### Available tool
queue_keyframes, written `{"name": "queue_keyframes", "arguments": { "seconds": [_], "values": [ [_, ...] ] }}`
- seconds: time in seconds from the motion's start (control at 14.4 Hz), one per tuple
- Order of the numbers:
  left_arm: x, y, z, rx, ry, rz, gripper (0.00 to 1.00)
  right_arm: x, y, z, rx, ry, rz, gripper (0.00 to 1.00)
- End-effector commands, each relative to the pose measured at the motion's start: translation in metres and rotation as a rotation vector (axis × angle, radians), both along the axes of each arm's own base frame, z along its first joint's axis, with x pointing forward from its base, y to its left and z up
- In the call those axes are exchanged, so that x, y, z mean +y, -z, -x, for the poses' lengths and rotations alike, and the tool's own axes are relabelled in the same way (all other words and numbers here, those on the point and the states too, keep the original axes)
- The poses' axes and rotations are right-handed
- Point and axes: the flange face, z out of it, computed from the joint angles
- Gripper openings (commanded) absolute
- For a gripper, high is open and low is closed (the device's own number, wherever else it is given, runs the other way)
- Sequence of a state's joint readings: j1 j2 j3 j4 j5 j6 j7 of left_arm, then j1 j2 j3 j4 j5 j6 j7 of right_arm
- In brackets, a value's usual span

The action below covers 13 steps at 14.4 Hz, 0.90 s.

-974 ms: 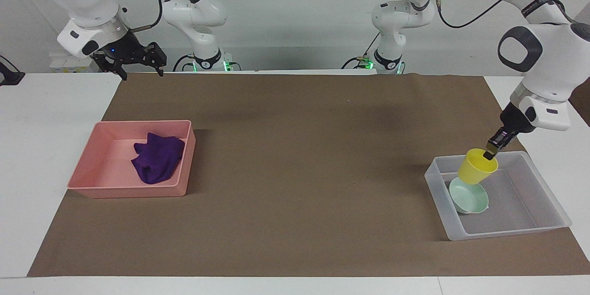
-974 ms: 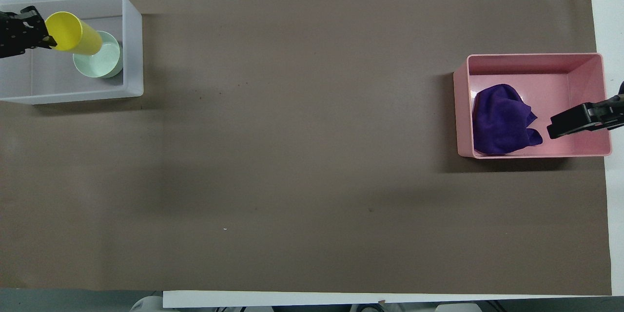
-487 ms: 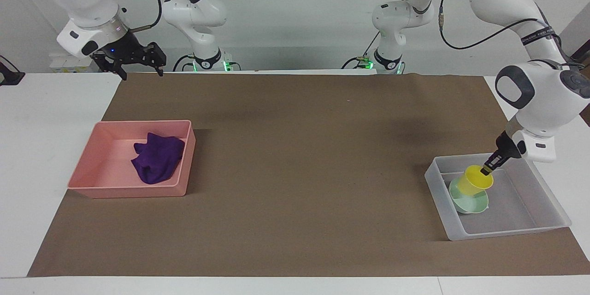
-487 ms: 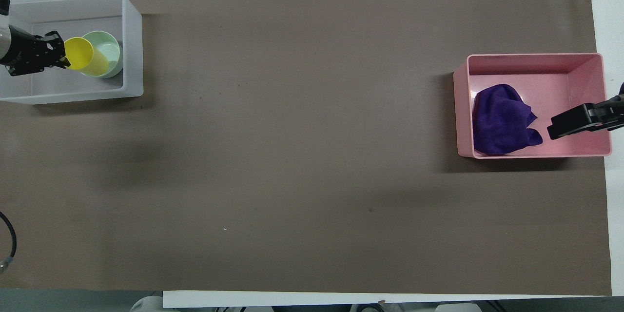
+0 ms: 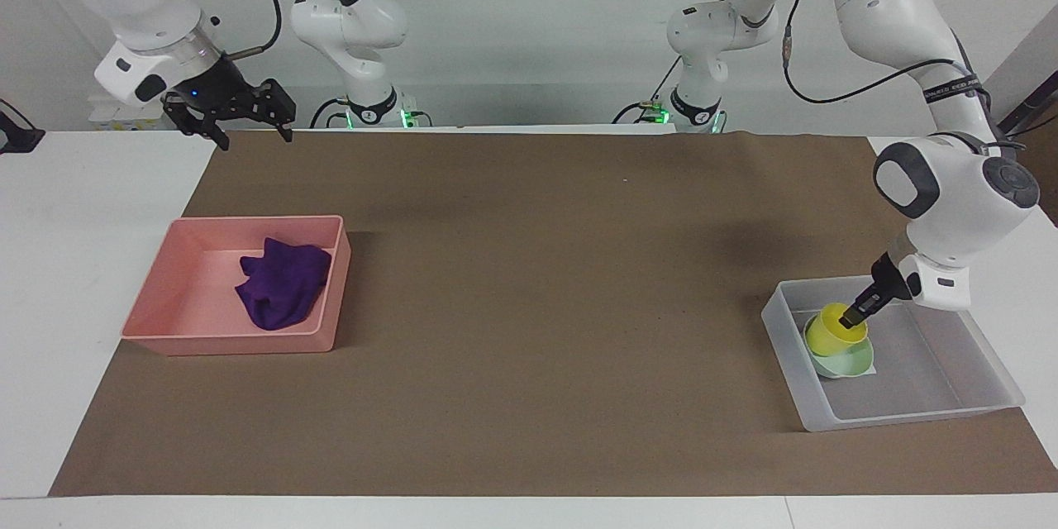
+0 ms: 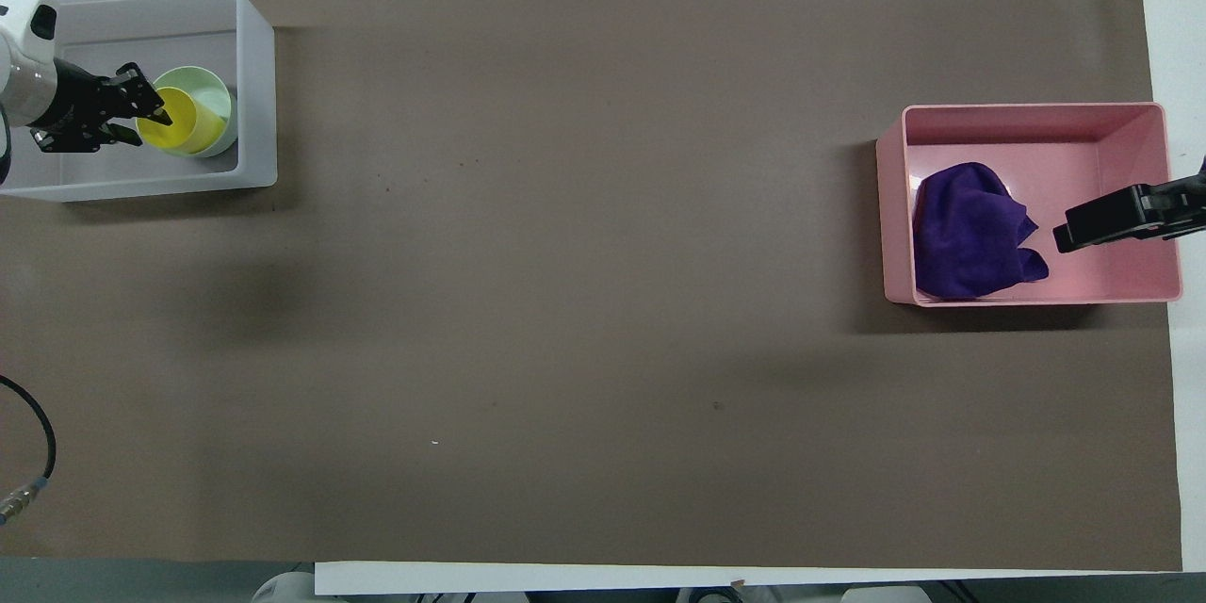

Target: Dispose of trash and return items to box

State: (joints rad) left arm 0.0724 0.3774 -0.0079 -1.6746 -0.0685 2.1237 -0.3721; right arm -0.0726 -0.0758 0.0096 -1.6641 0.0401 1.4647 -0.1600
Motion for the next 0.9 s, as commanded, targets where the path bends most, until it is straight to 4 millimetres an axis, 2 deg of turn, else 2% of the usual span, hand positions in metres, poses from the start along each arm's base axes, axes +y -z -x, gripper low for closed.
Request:
{"name": "queue_keyframes", "arguments": {
  "seconds": [0.0, 0.07, 0.21, 0.28, 0.35, 0.49, 0.63, 0.83],
  "values": [
    [-0.002, -0.059, 0.0, -0.01, 0.042, -0.054, 0.88, 0.0, 0.009, 0.01, -0.017, -0.009, 0.018, 0.98],
    [-0.012, -0.078, 0.002, -0.011, 0.075, -0.089, 1.0, -0.001, 0.009, 0.01, -0.017, -0.009, 0.019, 0.98],
    [-0.023, -0.111, 0.014, -0.003, 0.125, -0.115, 1.0, -0.001, 0.009, 0.011, -0.015, -0.009, 0.019, 0.98],
    [-0.037, -0.137, 0.024, -0.017, 0.214, -0.137, 1.0, -0.001, 0.009, 0.011, -0.015, -0.011, 0.019, 0.98],
    [-0.04, -0.161, 0.04, -0.019, 0.292, -0.143, 1.0, -0.001, 0.009, 0.01, -0.017, -0.009, 0.019, 0.98],
    [-0.058, -0.186, 0.068, 0.036, 0.388, -0.131, 1.0, -0.001, 0.009, 0.01, -0.018, -0.008, 0.02, 0.98],
    [-0.071, -0.2, 0.086, 0.075, 0.403, -0.093, 1.0, -0.002, 0.008, 0.009, -0.027, -0.009, 0.022, 0.98],
    [-0.076, -0.207, 0.096, 0.101, 0.426, -0.071, 1.0, -0.002, 0.011, 0.009, -0.024, -0.009, 0.021, 0.98]
  ]
}}
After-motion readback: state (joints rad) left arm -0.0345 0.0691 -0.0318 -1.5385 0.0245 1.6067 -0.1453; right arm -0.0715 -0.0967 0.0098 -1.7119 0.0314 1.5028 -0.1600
